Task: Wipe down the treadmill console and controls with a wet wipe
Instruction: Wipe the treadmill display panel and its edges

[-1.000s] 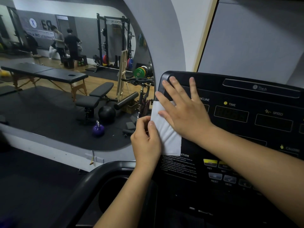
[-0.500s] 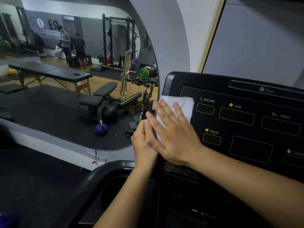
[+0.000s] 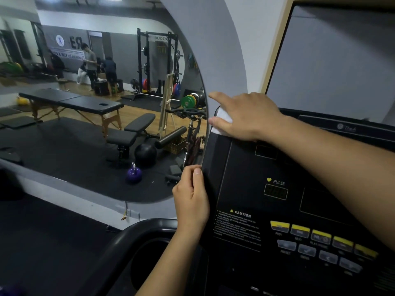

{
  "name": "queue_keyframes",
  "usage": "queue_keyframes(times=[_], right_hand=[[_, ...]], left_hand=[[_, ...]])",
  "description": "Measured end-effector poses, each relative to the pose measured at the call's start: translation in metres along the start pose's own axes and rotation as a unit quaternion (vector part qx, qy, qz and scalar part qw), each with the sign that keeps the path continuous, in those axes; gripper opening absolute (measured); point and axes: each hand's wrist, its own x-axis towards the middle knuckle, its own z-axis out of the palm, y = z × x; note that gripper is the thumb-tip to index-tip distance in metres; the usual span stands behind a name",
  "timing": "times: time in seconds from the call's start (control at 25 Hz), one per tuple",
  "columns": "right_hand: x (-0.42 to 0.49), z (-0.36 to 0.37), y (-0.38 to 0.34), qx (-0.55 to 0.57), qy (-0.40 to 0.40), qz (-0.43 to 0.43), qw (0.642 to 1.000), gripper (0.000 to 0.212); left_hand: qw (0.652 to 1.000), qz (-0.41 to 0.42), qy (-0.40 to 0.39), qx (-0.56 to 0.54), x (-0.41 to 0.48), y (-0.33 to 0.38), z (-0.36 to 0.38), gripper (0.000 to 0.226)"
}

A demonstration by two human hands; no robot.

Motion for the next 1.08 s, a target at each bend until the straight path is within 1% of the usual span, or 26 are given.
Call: queue_keyframes(times=[0.04,0.08,0.16,0.2,0.24,0.36,0.44,0.52,0.6,0.72,0.88,1.04,1.08], right_hand=[[0.003,-0.004,0.003,0.054,-0.001,0.026,0.998,0.068],[0.007,-0.008,0.007,0.082,0.011,0.068,0.994,0.069],[0.014,-0.013,0.005,0.035,0.007,0.15,0.988,0.064],[0.014,-0.01,0.0,0.006,-0.011,0.175,0.984,0.062],[0.013,-0.005,-0.008,-0.013,-0.019,0.183,0.983,0.061],[0.01,0.003,-0.026,-0.026,0.011,0.146,0.989,0.052],[0.006,0.002,-0.019,-0.03,0.03,0.124,0.991,0.052],[-0.005,0.001,-0.004,-0.049,0.041,0.13,0.99,0.057],[-0.016,0.003,0.005,-0.073,0.047,0.152,0.985,0.059],[-0.016,0.009,-0.003,-0.085,0.064,0.16,0.981,0.056],[0.001,0.016,-0.036,-0.078,0.086,0.097,0.988,0.058],[0.0,0.019,-0.045,-0.101,0.036,-0.005,0.994,0.063],[-0.002,0.018,-0.042,-0.097,0.03,-0.011,0.995,0.061]], left_hand=[[1.0,0.002,-0.001,0.001,0.0,0.0,0.0,0.025],[1.0,0.008,0.0,0.002,0.0,0.0,0.001,0.027],[1.0,0.018,0.008,0.004,0.0,-0.003,0.0,0.034],[1.0,0.022,0.01,0.005,0.0,-0.004,0.0,0.037],[1.0,0.027,0.011,0.005,0.0,-0.004,0.0,0.038],[0.999,0.04,0.018,0.018,-0.002,-0.003,0.001,0.04],[0.997,0.054,0.015,0.047,-0.004,0.0,0.003,0.034],[0.995,0.062,0.006,0.075,-0.005,0.002,0.006,0.03],[0.995,0.052,0.009,0.079,-0.006,0.004,0.008,0.03],[0.997,0.043,0.013,0.07,-0.006,0.007,0.006,0.031],[0.997,0.045,-0.002,0.069,-0.007,0.007,0.004,0.042],[0.995,0.063,0.01,0.073,-0.005,0.002,0.001,0.043],[0.995,0.063,0.01,0.072,-0.004,0.0,0.002,0.043]])
